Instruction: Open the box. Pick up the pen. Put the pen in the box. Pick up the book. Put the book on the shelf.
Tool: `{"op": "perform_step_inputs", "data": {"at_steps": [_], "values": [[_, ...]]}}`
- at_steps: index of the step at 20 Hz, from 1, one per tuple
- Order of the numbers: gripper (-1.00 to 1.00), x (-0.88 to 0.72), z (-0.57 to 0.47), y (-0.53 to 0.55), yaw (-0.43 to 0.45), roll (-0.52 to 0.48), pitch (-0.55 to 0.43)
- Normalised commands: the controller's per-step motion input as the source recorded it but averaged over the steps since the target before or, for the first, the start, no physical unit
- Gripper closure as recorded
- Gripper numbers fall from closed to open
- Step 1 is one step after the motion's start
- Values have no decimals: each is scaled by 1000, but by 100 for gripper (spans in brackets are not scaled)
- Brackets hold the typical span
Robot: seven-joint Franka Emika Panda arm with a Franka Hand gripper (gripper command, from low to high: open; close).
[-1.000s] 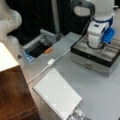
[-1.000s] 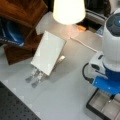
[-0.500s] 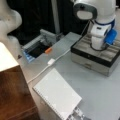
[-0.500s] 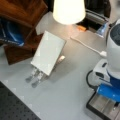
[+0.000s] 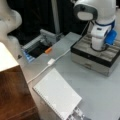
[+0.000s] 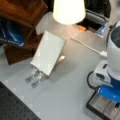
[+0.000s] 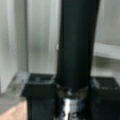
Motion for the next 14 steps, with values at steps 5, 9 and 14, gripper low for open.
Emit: {"op": "perform_step_inputs", "data": {"at_steps": [5, 9, 14], "values": [[100, 71, -72, 24, -48, -153, 63], [100, 35, -123, -23, -47, -182, 27], [100, 37, -87, 10, -11, -248, -3]]}}
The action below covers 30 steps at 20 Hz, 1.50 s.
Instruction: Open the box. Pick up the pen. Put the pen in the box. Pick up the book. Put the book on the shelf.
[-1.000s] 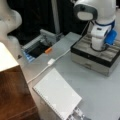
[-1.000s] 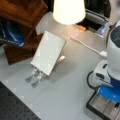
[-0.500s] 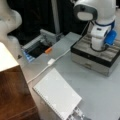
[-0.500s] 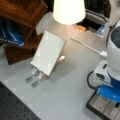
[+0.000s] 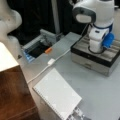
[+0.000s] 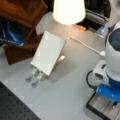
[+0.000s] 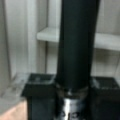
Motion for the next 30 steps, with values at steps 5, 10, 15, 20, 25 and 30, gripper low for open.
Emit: {"op": "perform_step_inputs", "data": {"at_steps": [5, 10, 15, 20, 25, 30], "values": [[-100, 12, -50, 64, -22, -251, -18], [-100, 12, -27, 94, -50, -238, -30], [-100, 11, -14, 71, -35, -246, -30], [-100, 5, 38, 19, -5, -242, -13], [-100, -20, 192, -84, 22, -226, 45], [-100, 5, 315, -253, 76, -193, 106]]}}
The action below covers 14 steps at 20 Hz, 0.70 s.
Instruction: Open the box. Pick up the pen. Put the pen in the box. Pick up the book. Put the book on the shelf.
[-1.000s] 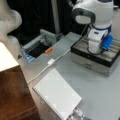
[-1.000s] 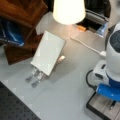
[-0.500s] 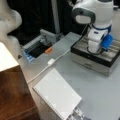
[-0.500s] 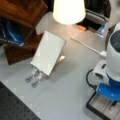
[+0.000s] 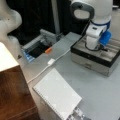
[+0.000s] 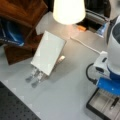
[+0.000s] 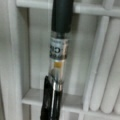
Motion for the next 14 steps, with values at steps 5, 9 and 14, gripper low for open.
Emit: {"op": "perform_step_inputs", "data": {"at_steps": [5, 9, 14], "values": [[-100, 82, 264, -378, 162, -184, 129], [-100, 114, 177, -413, 202, -137, 141], [-100, 71, 192, -505, 215, -140, 151]]}}
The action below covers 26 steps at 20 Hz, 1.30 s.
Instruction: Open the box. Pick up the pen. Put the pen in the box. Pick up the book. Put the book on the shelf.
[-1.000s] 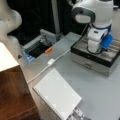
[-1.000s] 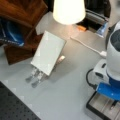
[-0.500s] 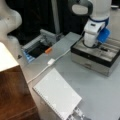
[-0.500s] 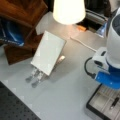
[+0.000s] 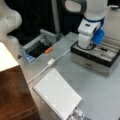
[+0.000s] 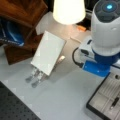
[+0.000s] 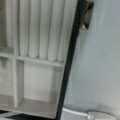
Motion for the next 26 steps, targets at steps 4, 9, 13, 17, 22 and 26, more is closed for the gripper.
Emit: {"op": "perform_step_inputs", "data": {"at_steps": [4, 9, 13, 17, 22, 26], "values": [[-100, 40, 216, -501, 280, -205, 144], [-100, 58, 154, -331, 318, -354, 114], [-100, 100, 79, -304, 352, -474, 74], [-100, 63, 25, -289, 359, -592, 20], [-100, -28, -71, -213, 280, -538, 12], [-100, -59, -163, -164, 194, -425, -11]]}}
